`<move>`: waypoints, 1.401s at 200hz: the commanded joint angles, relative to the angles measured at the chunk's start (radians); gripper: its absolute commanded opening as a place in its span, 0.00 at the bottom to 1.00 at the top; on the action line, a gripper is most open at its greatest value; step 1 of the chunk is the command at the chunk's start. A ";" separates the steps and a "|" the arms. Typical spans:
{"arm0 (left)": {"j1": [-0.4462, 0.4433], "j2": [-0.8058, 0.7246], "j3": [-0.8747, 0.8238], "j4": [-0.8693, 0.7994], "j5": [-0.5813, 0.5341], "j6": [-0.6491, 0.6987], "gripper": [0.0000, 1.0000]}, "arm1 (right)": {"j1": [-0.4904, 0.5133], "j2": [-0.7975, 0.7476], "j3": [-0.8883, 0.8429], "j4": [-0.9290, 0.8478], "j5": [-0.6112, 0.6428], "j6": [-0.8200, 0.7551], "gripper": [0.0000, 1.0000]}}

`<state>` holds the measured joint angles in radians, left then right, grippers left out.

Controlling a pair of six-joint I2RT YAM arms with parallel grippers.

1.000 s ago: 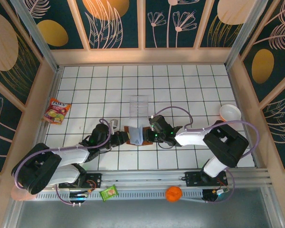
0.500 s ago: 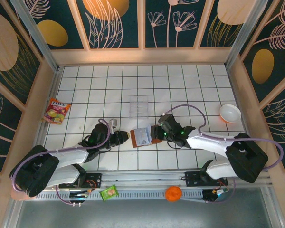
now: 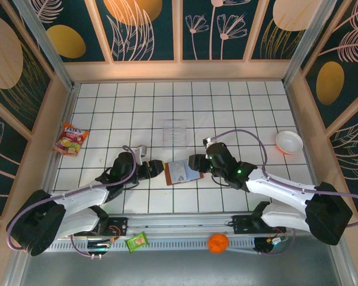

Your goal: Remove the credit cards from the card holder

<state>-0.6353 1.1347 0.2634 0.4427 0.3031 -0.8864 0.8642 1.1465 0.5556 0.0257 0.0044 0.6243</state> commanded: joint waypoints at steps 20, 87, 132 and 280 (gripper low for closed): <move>-0.006 0.012 0.039 -0.045 -0.011 0.037 0.57 | 0.002 0.200 0.047 0.086 -0.149 -0.028 0.38; -0.006 -0.050 0.004 -0.092 -0.043 0.049 0.59 | 0.035 0.395 0.113 0.103 -0.168 0.001 0.41; -0.006 -0.087 -0.005 -0.125 -0.065 0.060 0.59 | 0.078 0.450 0.150 0.132 -0.172 0.050 0.37; -0.095 0.137 0.097 -0.119 -0.128 0.080 0.31 | 0.033 0.332 0.073 0.201 -0.225 0.109 0.35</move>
<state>-0.7109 1.1973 0.3035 0.3450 0.2291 -0.8207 0.9138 1.4960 0.6399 0.2039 -0.1764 0.7258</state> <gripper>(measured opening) 0.336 0.366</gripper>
